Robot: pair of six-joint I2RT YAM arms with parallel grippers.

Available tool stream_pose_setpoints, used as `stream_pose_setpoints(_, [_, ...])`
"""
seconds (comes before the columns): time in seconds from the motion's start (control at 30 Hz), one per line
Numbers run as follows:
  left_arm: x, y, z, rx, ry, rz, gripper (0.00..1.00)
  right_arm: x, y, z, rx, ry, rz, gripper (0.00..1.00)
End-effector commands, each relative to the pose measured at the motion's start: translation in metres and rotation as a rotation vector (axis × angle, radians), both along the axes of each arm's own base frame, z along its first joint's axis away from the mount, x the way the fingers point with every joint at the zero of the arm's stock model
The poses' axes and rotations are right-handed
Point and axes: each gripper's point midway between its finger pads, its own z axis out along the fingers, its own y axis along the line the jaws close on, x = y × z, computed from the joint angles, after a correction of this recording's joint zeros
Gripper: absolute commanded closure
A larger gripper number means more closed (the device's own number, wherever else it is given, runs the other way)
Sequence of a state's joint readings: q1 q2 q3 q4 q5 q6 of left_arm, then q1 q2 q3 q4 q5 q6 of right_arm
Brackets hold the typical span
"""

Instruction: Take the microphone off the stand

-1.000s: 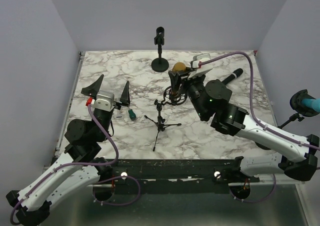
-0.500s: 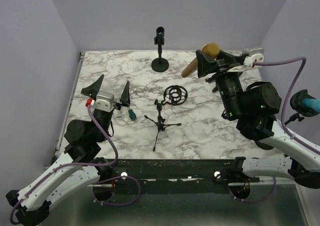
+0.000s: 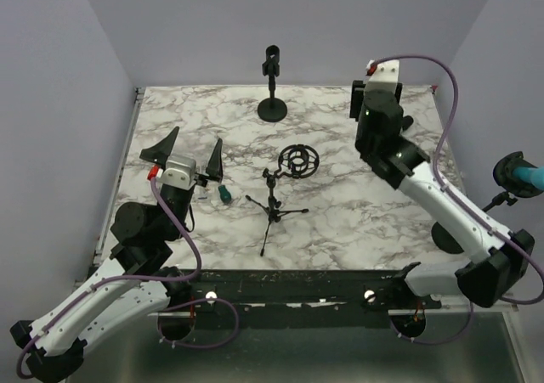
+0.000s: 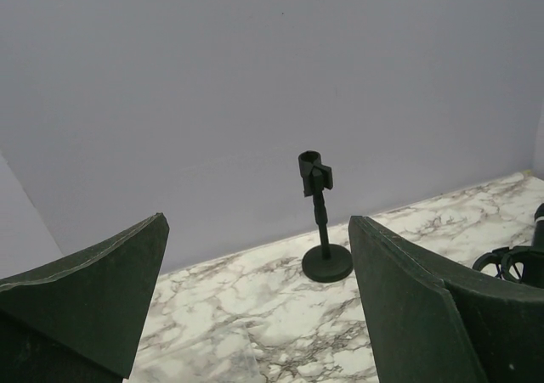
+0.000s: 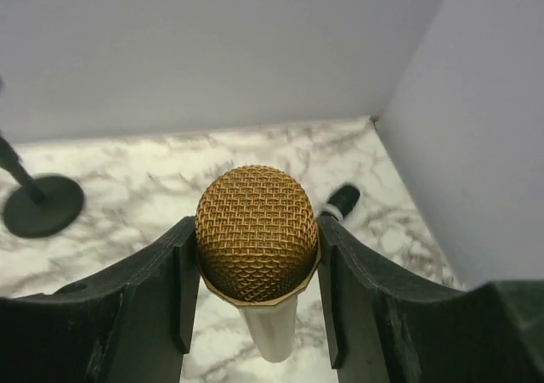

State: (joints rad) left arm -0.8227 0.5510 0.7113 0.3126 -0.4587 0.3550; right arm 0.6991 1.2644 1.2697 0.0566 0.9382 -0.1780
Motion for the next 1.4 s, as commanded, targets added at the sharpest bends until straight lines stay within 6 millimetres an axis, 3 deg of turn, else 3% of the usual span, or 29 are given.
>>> stream_pose_setpoints(0.0, [-0.004,-0.005,0.009,-0.013,-0.015,-0.036,0.09,0.017,-0.018,-0.130,0.181,0.491,0.061,0.99])
stream_pose_setpoints(0.1, [-0.003,-0.005,0.008,-0.010,-0.017,-0.026,0.09,0.014,-0.005,-0.189,0.215,0.713,0.151,0.99])
stream_pose_setpoints(0.3, [-0.005,-0.004,0.009,-0.014,-0.019,-0.033,0.09,0.017,0.001,-0.259,0.219,0.899,0.176,0.99])
stream_pose_setpoints(0.47, [-0.004,-0.005,0.009,-0.011,-0.017,-0.032,0.08,0.023,0.014,-0.302,0.265,0.979,0.218,0.99])
stream_pose_setpoints(0.6, [-0.003,-0.007,0.007,-0.009,-0.013,-0.032,0.08,0.034,0.024,-0.327,0.296,0.990,0.230,0.83])
stream_pose_setpoints(0.7, [-0.003,-0.010,0.007,-0.005,-0.006,-0.048,0.08,0.040,0.033,-0.347,0.315,1.016,0.246,0.78])
stream_pose_setpoints(0.9, [-0.002,-0.008,0.006,-0.005,-0.012,-0.031,0.07,0.046,0.028,-0.371,0.286,1.052,0.206,0.60])
stream_pose_setpoints(1.2, [-0.003,-0.010,0.007,-0.007,-0.009,-0.047,0.07,0.028,0.014,-0.382,0.250,1.067,0.170,0.15])
stream_pose_setpoints(1.37, [-0.002,-0.010,0.006,-0.010,-0.007,-0.039,0.08,0.016,0.006,-0.376,0.248,1.060,0.143,0.10])
